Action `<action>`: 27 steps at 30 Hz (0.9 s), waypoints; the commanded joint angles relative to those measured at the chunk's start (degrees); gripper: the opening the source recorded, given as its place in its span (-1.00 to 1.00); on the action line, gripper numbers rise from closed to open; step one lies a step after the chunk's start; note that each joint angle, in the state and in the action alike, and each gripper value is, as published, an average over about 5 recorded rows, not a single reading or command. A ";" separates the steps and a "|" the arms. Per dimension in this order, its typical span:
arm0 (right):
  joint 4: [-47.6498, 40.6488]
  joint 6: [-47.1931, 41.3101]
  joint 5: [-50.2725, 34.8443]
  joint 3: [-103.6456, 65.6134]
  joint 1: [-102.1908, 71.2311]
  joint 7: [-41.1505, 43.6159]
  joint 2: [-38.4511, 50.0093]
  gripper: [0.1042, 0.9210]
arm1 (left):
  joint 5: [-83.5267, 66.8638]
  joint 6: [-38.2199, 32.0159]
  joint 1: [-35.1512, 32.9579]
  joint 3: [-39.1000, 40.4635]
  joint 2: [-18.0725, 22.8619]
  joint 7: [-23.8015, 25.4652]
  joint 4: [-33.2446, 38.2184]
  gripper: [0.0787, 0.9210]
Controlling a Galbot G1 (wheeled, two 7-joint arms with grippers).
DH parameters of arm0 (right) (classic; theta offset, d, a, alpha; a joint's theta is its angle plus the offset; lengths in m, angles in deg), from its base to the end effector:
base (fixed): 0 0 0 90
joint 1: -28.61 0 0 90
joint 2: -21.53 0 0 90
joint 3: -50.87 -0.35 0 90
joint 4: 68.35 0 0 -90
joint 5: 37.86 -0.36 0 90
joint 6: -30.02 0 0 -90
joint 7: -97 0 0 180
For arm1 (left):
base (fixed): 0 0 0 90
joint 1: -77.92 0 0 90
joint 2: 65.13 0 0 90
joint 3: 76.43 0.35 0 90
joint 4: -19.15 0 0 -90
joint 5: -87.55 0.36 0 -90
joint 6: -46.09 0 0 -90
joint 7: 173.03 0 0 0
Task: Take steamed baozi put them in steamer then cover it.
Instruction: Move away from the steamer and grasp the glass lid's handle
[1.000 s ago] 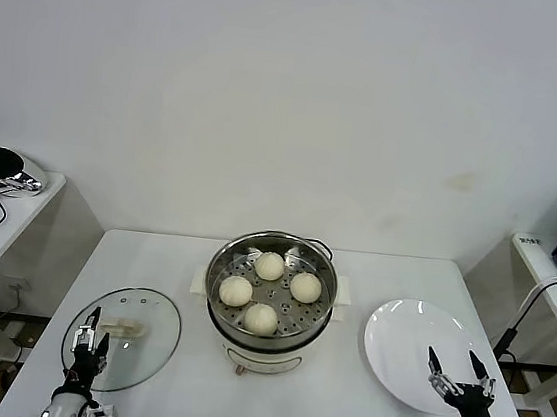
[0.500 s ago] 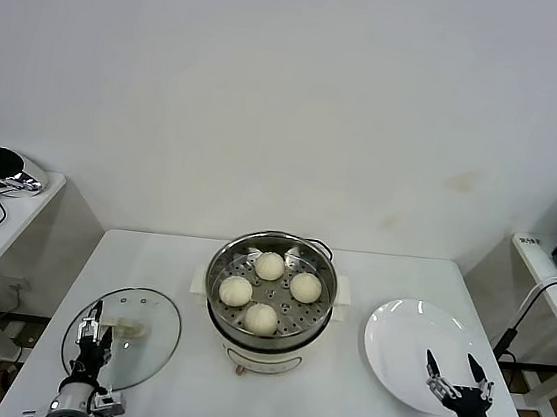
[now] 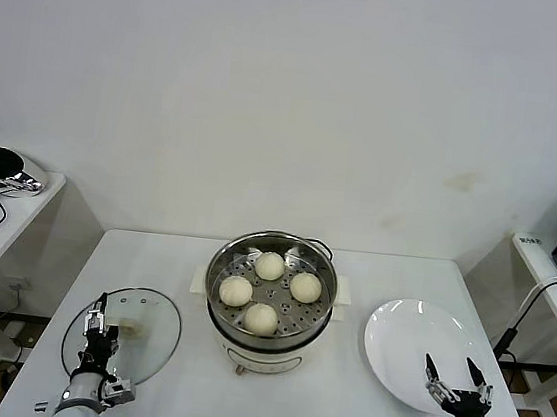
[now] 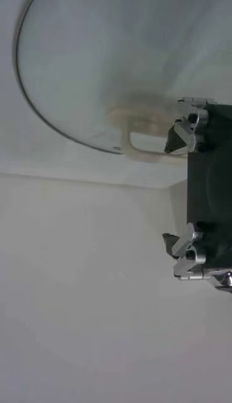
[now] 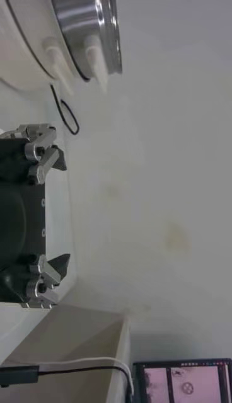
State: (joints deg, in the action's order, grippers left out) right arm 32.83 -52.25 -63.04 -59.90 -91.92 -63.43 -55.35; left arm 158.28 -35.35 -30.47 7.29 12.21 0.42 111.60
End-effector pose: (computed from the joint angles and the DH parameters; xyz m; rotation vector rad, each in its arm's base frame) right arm 0.1603 -0.1856 -0.3783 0.0350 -3.0592 -0.1311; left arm 0.2390 0.1117 -0.4144 0.1221 -2.0799 -1.9520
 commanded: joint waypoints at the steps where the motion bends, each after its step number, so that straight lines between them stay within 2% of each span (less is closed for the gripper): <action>1: -0.36 0.08 0.26 0.14 0.18 0.01 -0.11 0.76 | -0.04 1.19 3.41 0.61 1.09 -1.53 -2.33 0.77; 20: -0.12 0.31 0.84 0.01 -0.46 0.15 -0.42 0.76 | 0.46 -0.84 5.70 0.77 0.53 -3.51 -7.85 0.76; 23: 0.00 0.40 0.90 -0.12 -0.73 0.15 -0.51 0.76 | 0.72 -1.22 6.02 0.77 0.37 -3.47 -8.77 0.71; 27: 0.18 0.45 1.01 -0.23 -0.93 0.15 -0.65 0.76 | 1.00 -1.73 6.36 0.70 0.15 -3.52 -9.67 0.46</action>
State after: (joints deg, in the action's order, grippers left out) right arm 32.88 -51.86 -62.15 -60.07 -92.75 -63.29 -55.93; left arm 159.05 -36.51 -24.71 8.01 12.50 -2.75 104.19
